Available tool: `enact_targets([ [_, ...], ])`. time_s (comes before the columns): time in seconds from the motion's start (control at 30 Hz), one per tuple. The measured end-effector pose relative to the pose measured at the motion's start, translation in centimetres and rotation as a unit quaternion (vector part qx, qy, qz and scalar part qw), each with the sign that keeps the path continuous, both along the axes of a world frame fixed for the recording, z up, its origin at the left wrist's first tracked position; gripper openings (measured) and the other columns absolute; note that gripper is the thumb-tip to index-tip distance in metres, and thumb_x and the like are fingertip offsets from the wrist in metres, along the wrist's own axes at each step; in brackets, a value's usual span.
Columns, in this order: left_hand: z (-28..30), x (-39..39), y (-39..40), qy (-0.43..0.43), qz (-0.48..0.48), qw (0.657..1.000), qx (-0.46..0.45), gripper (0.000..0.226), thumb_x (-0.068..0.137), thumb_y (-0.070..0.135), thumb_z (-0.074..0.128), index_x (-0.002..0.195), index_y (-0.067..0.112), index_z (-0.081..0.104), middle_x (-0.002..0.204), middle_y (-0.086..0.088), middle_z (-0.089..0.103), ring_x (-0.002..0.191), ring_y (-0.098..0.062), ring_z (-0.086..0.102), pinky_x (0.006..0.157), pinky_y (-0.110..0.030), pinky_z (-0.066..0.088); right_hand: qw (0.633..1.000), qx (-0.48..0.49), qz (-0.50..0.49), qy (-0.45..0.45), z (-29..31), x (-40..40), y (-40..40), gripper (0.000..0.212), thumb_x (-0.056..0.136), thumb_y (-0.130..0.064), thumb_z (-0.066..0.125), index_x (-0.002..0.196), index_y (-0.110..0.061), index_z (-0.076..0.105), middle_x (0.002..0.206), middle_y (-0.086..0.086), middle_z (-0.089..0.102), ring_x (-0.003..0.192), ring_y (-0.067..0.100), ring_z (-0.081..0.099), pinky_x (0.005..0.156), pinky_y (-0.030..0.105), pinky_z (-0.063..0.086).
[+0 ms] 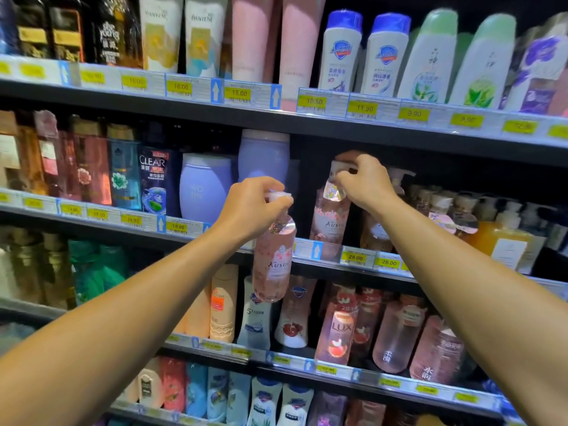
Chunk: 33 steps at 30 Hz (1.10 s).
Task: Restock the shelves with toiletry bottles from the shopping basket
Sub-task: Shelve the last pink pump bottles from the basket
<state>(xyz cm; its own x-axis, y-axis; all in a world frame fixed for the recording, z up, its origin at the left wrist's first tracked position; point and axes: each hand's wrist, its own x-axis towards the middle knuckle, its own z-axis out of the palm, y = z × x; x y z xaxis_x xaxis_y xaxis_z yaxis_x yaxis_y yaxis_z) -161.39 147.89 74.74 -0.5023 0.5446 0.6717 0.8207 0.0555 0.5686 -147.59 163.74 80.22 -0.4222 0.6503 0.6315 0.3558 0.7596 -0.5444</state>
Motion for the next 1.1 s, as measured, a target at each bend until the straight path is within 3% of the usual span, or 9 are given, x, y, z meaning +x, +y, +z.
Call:
enact_targets([
  [0.13, -0.1, -0.1, 0.1, 0.000, -0.014, 1.000, -0.004, 0.027, 0.084, 0.038, 0.068, 0.106, 0.022, 0.072, 0.093, 0.012, 0.063, 0.084, -0.005, 0.056, 0.057, 0.000, 0.030, 0.997, 0.055, -0.035, -0.036, -0.7, -0.2, 0.0, 0.035, 0.092, -0.025, 0.051, 0.123, -0.011, 0.062, 0.099, 0.002, 0.060, 0.092, 0.016, 0.054, 0.080, 0.028, 0.041],
  [0.23, -0.2, 0.0, 0.1, -0.001, -0.024, 1.000, -0.011, 0.028, 0.080, 0.039, 0.070, 0.103, 0.022, 0.074, 0.093, 0.011, 0.067, 0.086, -0.006, 0.060, 0.061, -0.003, 0.033, 0.992, 0.099, -0.064, -0.047, -1.0, 0.2, -0.4, 0.035, 0.093, -0.030, 0.049, 0.119, -0.010, 0.061, 0.113, 0.012, 0.060, 0.109, 0.031, 0.054, 0.086, 0.036, 0.041],
  [0.3, -0.1, 0.2, 0.0, -0.007, -0.035, 0.999, -0.004, 0.024, 0.076, 0.038, 0.073, 0.094, 0.023, 0.076, 0.090, 0.008, 0.071, 0.083, -0.006, 0.063, 0.060, -0.005, 0.039, 0.987, 0.150, -0.050, 0.015, -1.7, 0.9, -1.5, 0.035, 0.092, -0.025, 0.053, 0.123, -0.013, 0.060, 0.122, 0.010, 0.056, 0.116, 0.028, 0.049, 0.092, 0.029, 0.035],
  [0.4, 0.1, 0.6, -0.2, -0.024, -0.065, 0.998, 0.011, 0.011, 0.072, 0.033, 0.075, 0.065, 0.024, 0.070, 0.067, 0.013, 0.068, 0.069, -0.002, 0.061, 0.047, -0.005, 0.038, 0.970, 0.209, 0.007, 0.125, -4.2, 2.3, -4.3, 0.022, 0.086, -0.011, 0.058, 0.106, -0.009, 0.066, 0.106, 0.006, 0.061, 0.101, 0.024, 0.055, 0.089, 0.032, 0.042],
  [0.53, 0.9, 1.5, 0.1, -0.056, -0.102, 0.993, 0.021, 0.010, 0.073, 0.034, 0.079, 0.079, 0.031, 0.071, 0.072, 0.024, 0.066, 0.068, 0.017, 0.060, 0.050, 0.000, 0.039, 0.984, 0.126, 0.083, 0.098, -9.0, 3.8, -7.1, 0.023, 0.087, -0.014, 0.062, 0.110, -0.011, 0.063, 0.105, -0.001, 0.058, 0.091, 0.015, 0.058, 0.082, 0.033, 0.048],
  [0.73, 1.9, 4.0, 1.4, -0.083, -0.165, 0.982, 0.041, 0.024, 0.075, 0.039, 0.081, 0.093, 0.024, 0.076, 0.088, 0.009, 0.075, 0.081, -0.001, 0.069, 0.071, -0.022, 0.057, 0.989, -0.059, 0.138, 0.015, -13.4, 5.7, -8.1, 0.075, 0.079, -0.041, 0.072, 0.143, -0.032, 0.035, 0.139, -0.016, 0.047, 0.123, 0.001, 0.047, 0.101, 0.026, 0.041],
  [0.8, 2.2, 5.1, 2.0, -0.086, -0.185, 0.978, 0.048, 0.012, 0.076, 0.038, 0.080, 0.083, 0.029, 0.075, 0.086, 0.012, 0.075, 0.081, -0.001, 0.068, 0.076, -0.029, 0.058, 0.987, -0.079, 0.138, 0.027, -14.0, 6.3, -8.2, 0.084, 0.074, -0.044, 0.075, 0.144, -0.036, 0.030, 0.135, -0.022, 0.049, 0.122, -0.004, 0.047, 0.098, 0.019, 0.041],
  [0.9, 2.5, 6.7, 2.8, -0.079, -0.194, 0.977, 0.047, 0.016, 0.075, 0.039, 0.078, 0.087, 0.028, 0.076, 0.087, 0.015, 0.074, 0.079, 0.005, 0.067, 0.070, -0.020, 0.054, 0.983, -0.094, 0.135, 0.081, -14.2, 7.1, -8.1, 0.086, 0.068, -0.039, 0.079, 0.140, -0.038, 0.033, 0.119, -0.032, 0.056, 0.108, -0.012, 0.055, 0.083, 0.005, 0.042],
  [1.1, 2.5, 8.9, 3.5, -0.073, -0.280, 0.957, 0.032, 0.018, 0.083, 0.039, 0.074, 0.097, 0.028, 0.073, 0.091, 0.015, 0.073, 0.084, 0.005, 0.067, 0.078, -0.023, 0.055, 0.985, -0.063, 0.086, 0.135, -14.4, 9.5, -7.5, 0.079, 0.065, -0.039, 0.081, 0.133, -0.039, 0.040, 0.112, -0.042, 0.054, 0.103, -0.017, 0.053, 0.077, 0.000, 0.039],
])
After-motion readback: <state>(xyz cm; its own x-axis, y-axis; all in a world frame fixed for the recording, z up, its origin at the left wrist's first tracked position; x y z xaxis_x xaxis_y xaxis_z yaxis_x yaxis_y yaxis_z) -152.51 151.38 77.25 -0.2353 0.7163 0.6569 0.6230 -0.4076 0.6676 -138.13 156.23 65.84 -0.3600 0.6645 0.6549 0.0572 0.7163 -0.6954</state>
